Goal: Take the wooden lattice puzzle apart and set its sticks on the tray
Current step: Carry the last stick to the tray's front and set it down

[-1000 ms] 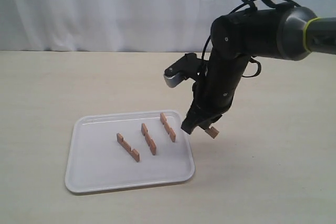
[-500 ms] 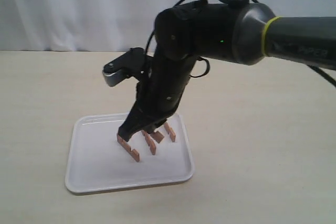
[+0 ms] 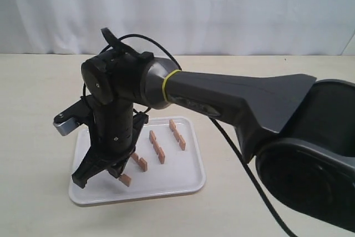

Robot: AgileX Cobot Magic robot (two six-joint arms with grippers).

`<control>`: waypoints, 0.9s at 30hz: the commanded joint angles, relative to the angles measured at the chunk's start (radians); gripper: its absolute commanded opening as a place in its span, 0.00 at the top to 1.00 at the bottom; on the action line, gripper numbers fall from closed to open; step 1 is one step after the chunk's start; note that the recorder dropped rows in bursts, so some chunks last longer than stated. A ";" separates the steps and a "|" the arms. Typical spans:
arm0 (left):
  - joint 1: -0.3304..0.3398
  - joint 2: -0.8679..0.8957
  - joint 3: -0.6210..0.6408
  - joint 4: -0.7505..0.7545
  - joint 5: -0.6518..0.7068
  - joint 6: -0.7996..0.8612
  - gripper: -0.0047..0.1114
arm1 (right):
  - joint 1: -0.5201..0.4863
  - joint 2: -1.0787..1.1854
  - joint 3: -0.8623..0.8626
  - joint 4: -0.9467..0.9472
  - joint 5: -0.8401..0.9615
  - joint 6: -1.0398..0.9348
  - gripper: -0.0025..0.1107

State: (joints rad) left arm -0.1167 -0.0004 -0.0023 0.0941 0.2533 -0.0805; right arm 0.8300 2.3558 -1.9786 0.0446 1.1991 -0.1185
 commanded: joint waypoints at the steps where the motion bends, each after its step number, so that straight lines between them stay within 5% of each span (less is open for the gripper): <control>1: 0.001 0.000 0.002 -0.001 -0.013 -0.003 0.96 | -0.001 0.027 -0.009 -0.006 -0.050 0.011 0.94; 14: 0.001 0.000 0.002 -0.001 -0.013 -0.003 0.96 | -0.001 0.040 -0.009 -0.037 -0.140 0.063 0.92; 27: 0.001 0.000 0.002 -0.001 -0.013 -0.003 0.96 | -0.001 0.040 -0.009 -0.037 -0.159 0.082 0.61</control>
State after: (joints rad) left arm -0.1167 -0.0004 -0.0023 0.0941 0.2533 -0.0805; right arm 0.8300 2.3969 -1.9843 0.0151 1.0466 -0.0411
